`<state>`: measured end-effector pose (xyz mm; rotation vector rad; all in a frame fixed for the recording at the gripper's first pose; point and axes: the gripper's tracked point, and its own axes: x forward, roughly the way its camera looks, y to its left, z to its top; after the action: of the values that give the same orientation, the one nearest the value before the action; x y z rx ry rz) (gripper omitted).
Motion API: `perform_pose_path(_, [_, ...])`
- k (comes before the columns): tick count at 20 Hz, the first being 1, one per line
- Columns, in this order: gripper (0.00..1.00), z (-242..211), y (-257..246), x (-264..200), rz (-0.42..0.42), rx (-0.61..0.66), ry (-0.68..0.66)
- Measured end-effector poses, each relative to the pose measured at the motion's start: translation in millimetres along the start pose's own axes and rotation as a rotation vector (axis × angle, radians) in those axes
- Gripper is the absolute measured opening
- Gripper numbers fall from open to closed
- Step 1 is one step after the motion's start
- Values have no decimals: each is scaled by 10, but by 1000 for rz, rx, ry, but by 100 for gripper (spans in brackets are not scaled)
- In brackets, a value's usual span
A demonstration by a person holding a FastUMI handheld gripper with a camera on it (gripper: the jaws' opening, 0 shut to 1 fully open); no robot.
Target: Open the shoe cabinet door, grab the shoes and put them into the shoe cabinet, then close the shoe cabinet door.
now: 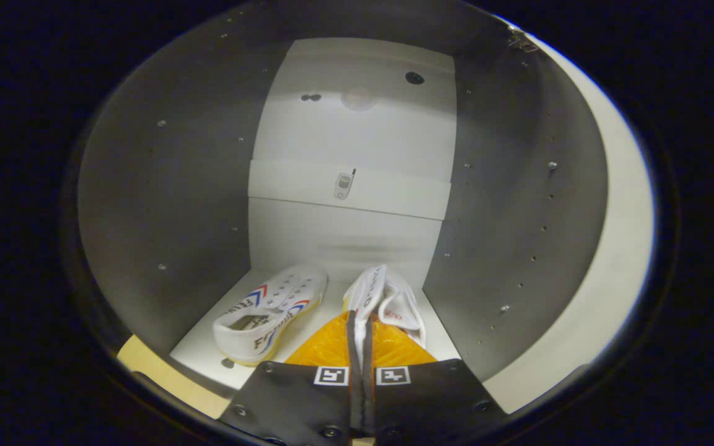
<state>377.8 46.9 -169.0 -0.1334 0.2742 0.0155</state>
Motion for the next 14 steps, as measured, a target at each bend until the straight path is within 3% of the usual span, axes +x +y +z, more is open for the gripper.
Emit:
perform_pose_path(7, [2,-266,-133,561,-22,-2,83])
perform_pose_path(14, [2,-353,10,626,1,-12,107])
